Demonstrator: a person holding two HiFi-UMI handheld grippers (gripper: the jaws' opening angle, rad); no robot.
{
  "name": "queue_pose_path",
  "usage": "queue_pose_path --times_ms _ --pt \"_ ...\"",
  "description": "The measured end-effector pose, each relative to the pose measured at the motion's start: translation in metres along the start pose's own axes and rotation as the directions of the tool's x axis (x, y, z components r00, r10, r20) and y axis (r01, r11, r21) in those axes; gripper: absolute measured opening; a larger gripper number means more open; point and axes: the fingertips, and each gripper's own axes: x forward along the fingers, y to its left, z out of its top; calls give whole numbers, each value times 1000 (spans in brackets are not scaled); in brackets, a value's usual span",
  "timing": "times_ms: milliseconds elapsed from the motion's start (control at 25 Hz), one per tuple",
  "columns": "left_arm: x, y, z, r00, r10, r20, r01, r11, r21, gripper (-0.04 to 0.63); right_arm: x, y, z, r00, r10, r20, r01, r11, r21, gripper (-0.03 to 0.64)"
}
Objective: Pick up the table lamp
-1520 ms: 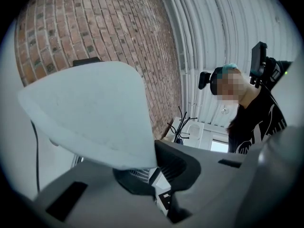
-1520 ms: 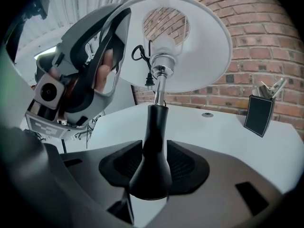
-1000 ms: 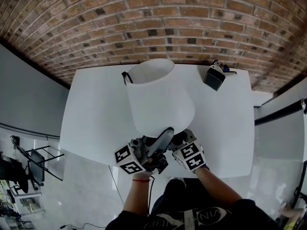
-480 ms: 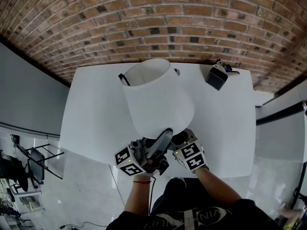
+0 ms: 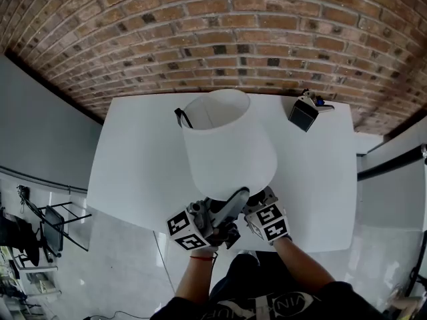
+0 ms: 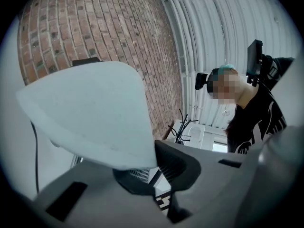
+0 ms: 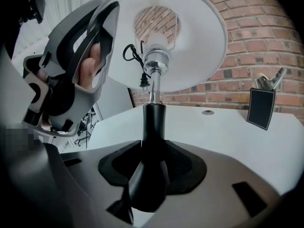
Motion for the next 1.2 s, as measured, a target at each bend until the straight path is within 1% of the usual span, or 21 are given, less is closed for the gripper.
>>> queue_pose_path --times_ms 200,440,680,840,1080,1200 --pt "6 -5 -1 1000 1 4 -1 1000 -19 11 -6 -7 3 1000 -19 22 19 1000 -7 153" --pt "20 -25 3 999 -40 -20 41 999 23 11 -22 -9 22 996 -37 81 39 999 -16 153" --pt "30 -48 21 997 -80 -4 80 995 53 11 -41 -6 48 989 -55 137 62 997 -41 153" --pt "37 -62 33 994 -111 -6 111 991 76 11 -52 -4 65 983 -72 168 82 995 -54 153" --pt "52 -84 46 989 -147 -31 150 980 131 11 -67 -4 93 970 -87 226 105 992 -68 153" --pt "58 -94 52 986 -160 -35 164 975 147 11 -75 -3 104 964 -90 250 112 991 -77 153"
